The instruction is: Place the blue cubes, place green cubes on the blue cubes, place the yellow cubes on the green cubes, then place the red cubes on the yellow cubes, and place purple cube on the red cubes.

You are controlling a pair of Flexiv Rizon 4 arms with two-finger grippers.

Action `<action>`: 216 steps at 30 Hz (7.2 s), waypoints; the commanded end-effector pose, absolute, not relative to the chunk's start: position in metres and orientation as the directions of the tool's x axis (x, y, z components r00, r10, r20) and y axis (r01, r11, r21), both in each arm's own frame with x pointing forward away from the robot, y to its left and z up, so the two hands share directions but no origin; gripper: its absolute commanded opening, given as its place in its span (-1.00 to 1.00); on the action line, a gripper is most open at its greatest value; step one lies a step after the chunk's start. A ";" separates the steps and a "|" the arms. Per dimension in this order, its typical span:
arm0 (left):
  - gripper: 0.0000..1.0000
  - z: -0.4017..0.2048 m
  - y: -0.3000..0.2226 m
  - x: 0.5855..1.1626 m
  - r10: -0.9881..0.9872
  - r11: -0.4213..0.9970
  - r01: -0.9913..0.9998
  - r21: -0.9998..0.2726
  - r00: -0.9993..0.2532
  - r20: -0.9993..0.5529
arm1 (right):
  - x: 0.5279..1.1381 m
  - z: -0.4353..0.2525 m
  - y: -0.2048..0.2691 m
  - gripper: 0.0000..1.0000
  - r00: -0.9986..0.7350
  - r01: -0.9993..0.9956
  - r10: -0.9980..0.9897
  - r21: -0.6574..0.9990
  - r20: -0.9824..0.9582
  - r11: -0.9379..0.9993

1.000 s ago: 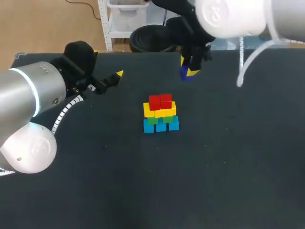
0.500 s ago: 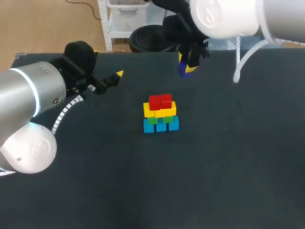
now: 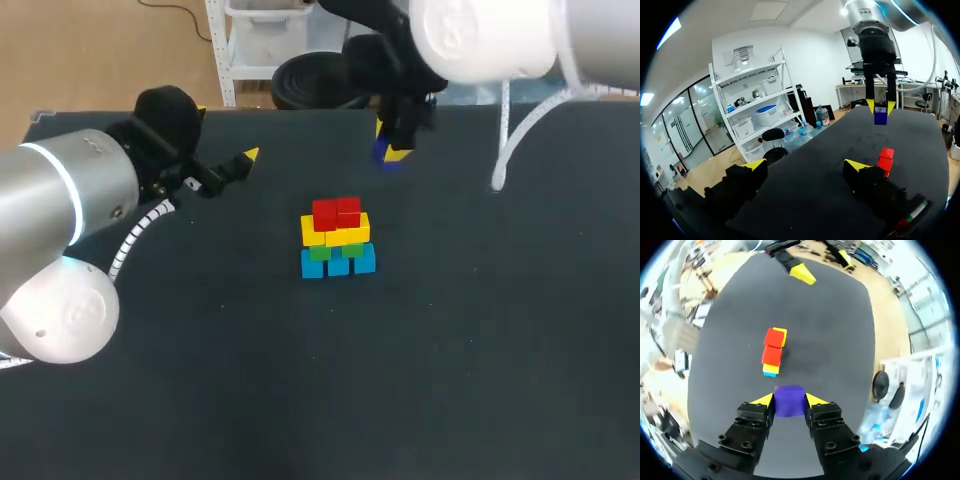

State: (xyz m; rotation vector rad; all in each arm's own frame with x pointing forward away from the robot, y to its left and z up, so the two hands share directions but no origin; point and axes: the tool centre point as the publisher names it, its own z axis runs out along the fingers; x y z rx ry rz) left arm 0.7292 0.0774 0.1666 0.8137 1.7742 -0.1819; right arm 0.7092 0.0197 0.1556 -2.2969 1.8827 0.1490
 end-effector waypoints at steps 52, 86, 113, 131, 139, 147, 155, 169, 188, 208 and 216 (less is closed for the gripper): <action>1.00 0.167 0.074 0.729 0.438 0.755 0.595 0.275 -0.146 -0.887 | 0.702 0.141 0.079 -1.00 0.047 -0.994 -0.974 0.090 -0.220 -0.068; 1.00 0.167 0.074 0.729 0.438 0.755 0.595 0.275 -0.146 -0.887 | 0.695 0.137 0.081 -1.00 0.051 -0.991 -0.980 0.115 -0.191 -0.074; 1.00 0.167 0.074 0.729 0.438 0.755 0.595 0.275 -0.146 -0.887 | 0.673 0.124 0.093 -1.00 0.108 -0.977 -0.988 0.172 -0.108 -0.125; 1.00 0.167 0.074 0.729 0.438 0.755 0.595 0.275 -0.146 -0.887 | 0.664 0.124 0.085 -1.00 0.084 -0.981 -0.992 0.168 -0.090 -0.098; 1.00 0.167 0.074 0.729 0.438 0.755 0.595 0.275 -0.146 -0.887 | 0.664 0.120 0.084 -1.00 0.082 -0.979 -0.992 0.178 -0.095 -0.098; 1.00 0.167 0.074 0.729 0.438 0.755 0.595 0.275 -0.146 -0.887 | 0.664 0.118 0.083 -1.00 0.080 -0.979 -0.992 0.180 -0.101 -0.097; 1.00 0.167 0.074 0.729 0.438 0.755 0.595 0.275 -0.146 -0.887 | 0.665 0.119 0.083 -0.11 0.081 -0.978 -0.991 0.181 -0.108 -0.100; 1.00 0.167 0.074 0.729 0.438 0.755 0.595 0.275 -0.146 -0.887 | 0.665 0.121 0.083 0.00 0.084 -0.979 -0.990 0.174 -0.110 -0.102; 1.00 0.167 0.074 0.729 0.438 0.755 0.595 0.275 -0.146 -0.887 | 0.666 0.120 0.089 -0.90 0.112 -0.977 -0.988 0.171 -0.107 -0.129; 1.00 0.167 0.074 0.729 0.438 0.755 0.595 0.275 -0.146 -0.887 | 0.667 0.125 0.084 1.00 0.089 -0.982 -0.988 0.157 -0.125 -0.108; 1.00 0.167 0.074 0.729 0.438 0.755 0.595 0.275 -0.146 -0.887 | 0.668 0.128 0.080 1.00 0.075 -0.988 -0.987 0.123 -0.141 -0.093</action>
